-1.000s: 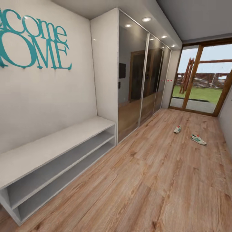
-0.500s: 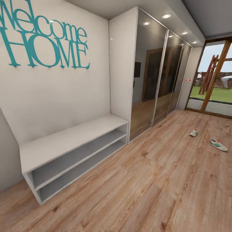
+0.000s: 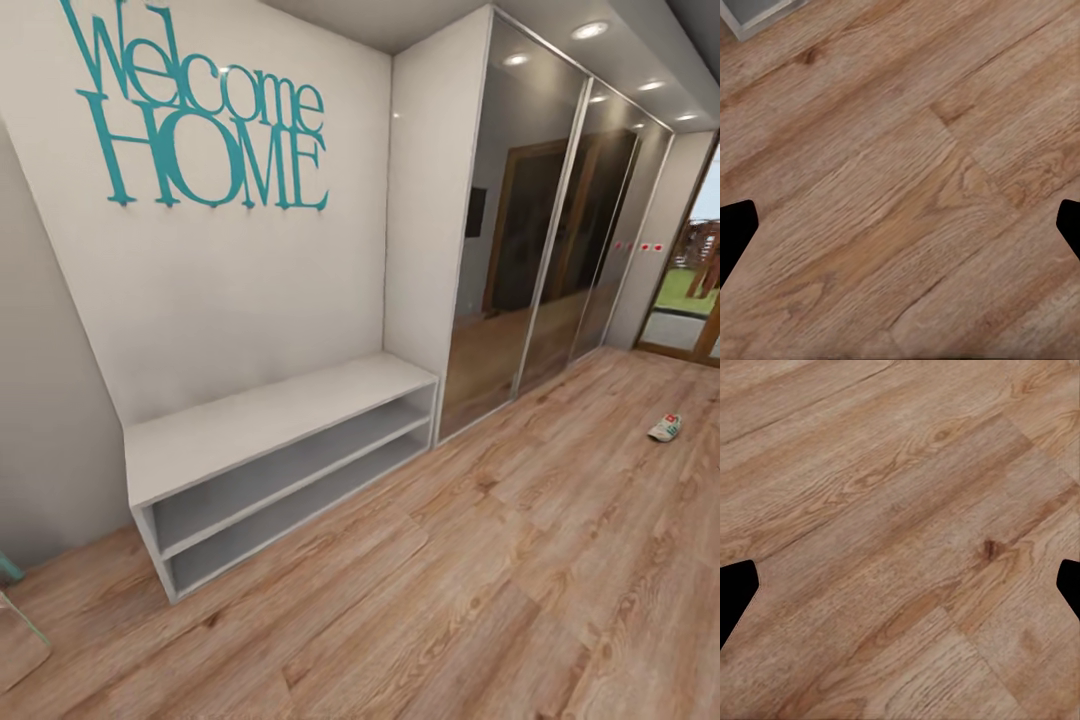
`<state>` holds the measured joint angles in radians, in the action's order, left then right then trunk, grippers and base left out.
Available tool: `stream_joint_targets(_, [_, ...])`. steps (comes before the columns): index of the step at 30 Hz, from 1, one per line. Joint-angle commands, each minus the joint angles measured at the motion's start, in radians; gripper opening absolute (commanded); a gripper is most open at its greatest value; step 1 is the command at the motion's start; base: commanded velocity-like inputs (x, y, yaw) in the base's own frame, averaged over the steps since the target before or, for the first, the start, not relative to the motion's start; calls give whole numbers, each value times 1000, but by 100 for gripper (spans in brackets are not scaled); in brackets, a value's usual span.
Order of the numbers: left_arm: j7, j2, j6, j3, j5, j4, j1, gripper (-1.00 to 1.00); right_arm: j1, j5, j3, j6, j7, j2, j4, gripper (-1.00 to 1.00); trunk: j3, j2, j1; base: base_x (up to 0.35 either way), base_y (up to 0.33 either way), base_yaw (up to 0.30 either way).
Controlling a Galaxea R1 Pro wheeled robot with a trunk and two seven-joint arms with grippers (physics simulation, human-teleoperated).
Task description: Pick up the two gym shoes and the two sandals from the corridor floor and place them onto the hallstand (shoe rack) in the corridor, making sure they are on the rack and not on the floor. Arrange them so the two gym shoes are next to each other and the two sandals are next to each other.
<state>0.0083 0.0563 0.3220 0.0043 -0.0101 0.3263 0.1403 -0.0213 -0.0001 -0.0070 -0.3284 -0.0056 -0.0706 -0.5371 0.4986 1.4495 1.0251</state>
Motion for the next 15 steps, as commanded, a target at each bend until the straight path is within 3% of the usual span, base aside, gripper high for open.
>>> stream_joint_targets(1, [1,0,3,0,-1,-1,1,100,0,0,-1,-3,-1,0,0,100,2,1,0,0,0,272])
stream_joint_targets(8, [3,-1,3,8,-2,-1,1,100,0,0,-1,-3,-1,0,0,100,6,1,0,0,0,272])
stream_joint_targets(15, [4,-1,3,54,-2,-1,1,100,-1,0,-1,-3,-1,1,0,100,10,1,0,0,0,272])
